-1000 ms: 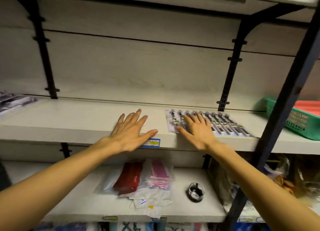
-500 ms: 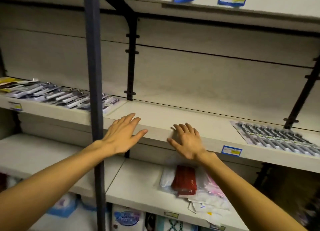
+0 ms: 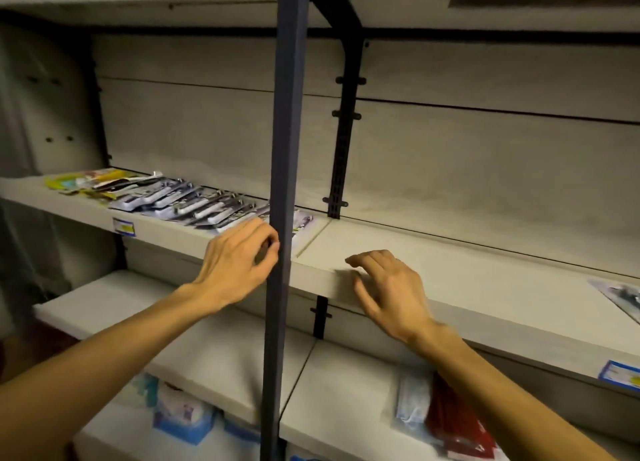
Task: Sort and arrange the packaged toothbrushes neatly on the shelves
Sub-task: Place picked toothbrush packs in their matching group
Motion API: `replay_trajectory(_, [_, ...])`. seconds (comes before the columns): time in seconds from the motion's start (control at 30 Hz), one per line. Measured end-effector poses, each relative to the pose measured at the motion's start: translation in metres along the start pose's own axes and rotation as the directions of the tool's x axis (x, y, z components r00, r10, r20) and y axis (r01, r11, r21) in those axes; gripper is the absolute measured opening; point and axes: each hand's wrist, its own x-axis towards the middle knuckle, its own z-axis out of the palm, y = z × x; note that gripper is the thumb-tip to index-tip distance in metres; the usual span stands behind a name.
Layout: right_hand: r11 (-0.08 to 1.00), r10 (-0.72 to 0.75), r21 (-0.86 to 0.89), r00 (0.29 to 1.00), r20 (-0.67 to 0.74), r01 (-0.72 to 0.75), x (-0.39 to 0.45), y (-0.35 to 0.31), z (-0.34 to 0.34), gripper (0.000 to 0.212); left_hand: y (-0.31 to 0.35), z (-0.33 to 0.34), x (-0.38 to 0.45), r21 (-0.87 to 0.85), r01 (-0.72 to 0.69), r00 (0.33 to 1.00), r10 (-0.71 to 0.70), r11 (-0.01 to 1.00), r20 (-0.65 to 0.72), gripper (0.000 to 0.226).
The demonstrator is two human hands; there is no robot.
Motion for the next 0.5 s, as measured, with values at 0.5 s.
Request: replay_trajectory(0.5, [0.981,-0.137,-0.098,0.957,0.256,0.167,0.118,-0.149,0.119,0.054,-0.194,0.02,0.034,0.103,0.198,0.962,-0.214,0.975,0.169,0.026])
